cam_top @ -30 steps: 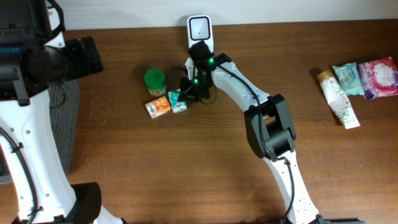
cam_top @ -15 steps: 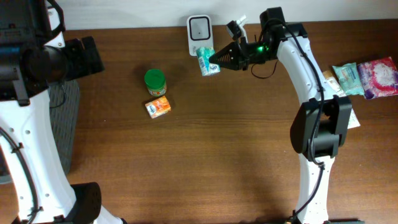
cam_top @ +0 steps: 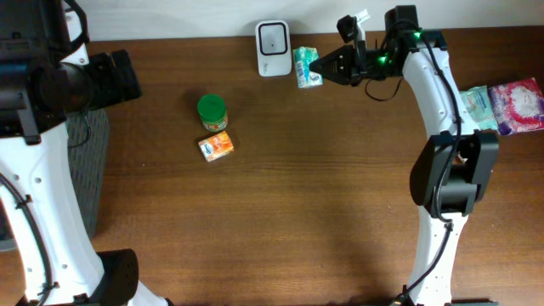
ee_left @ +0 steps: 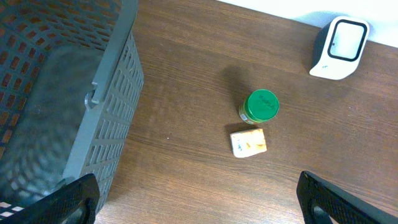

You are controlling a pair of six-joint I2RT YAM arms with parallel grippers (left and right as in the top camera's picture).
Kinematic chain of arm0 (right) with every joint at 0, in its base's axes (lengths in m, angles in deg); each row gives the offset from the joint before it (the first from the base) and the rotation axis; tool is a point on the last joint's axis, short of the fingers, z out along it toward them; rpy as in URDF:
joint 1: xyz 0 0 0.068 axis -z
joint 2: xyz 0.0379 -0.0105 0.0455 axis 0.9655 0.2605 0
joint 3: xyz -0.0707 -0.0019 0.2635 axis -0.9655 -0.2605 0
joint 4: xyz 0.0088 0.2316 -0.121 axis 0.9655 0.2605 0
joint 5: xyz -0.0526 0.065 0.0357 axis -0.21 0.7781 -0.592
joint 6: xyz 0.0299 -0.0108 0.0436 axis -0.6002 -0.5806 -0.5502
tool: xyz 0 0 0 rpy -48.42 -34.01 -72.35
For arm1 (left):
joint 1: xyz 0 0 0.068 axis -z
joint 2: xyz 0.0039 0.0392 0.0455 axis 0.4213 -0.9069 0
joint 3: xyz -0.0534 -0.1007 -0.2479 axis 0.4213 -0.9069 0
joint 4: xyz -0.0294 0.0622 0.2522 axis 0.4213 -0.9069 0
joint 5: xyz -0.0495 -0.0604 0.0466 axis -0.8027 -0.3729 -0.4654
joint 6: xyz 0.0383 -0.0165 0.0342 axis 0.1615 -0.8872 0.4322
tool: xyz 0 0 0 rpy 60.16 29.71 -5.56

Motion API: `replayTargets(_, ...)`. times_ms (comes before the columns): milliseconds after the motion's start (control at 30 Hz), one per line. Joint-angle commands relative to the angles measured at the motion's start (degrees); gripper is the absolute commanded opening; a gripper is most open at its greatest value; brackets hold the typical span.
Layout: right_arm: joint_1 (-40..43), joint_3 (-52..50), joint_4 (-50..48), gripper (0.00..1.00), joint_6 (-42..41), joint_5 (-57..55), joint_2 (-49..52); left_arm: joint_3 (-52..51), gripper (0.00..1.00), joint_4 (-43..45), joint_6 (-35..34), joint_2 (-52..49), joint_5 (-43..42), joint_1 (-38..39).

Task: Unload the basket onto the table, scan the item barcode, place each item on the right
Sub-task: 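Hold the teal pack up in front of the scanner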

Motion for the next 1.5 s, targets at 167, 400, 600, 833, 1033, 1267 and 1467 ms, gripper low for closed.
replayTargets(167,-3.19,-0.15,-0.39,0.04,0.63,1.97,-0.74,0.15,0.99,-0.02,-0.33,0.24,-0.39,-0.17)
replayTargets(400,-3.19,-0.15,-0.35,0.04,0.63,1.97,-0.74,0.15,0.99,-0.02,-0.33,0.24,-0.39,-0.17)
replayTargets(600,-4.09,-0.15,-0.39,0.04,0.66,1.97,-0.74,0.15,0.99,-0.02,-0.31,0.24,-0.39,-0.17)
replayTargets(833,-4.81,-0.15,-1.22,0.04,0.31,-3.93,-0.74,0.15,0.99,-0.02,-0.33,0.24,-0.39,-0.17)
replayTargets(1033,-12.63,-0.15,-3.08,0.04,-11.45,-72.72,-0.74,0.15,0.99,-0.02,-0.33,0.24,-0.39,-0.17)
replayTargets(1267,-20.87,-0.17,-33.83,0.04,11.98,-106.97,0.52,0.15,0.99,-0.02,-0.33,0.24,-0.39,-0.17)
replayTargets(1467,-21.14,-0.17,-50.29,0.04,16.79,-100.94,6.40,0.15,0.99,-0.02,-0.33,0.24,-0.39,-0.17)
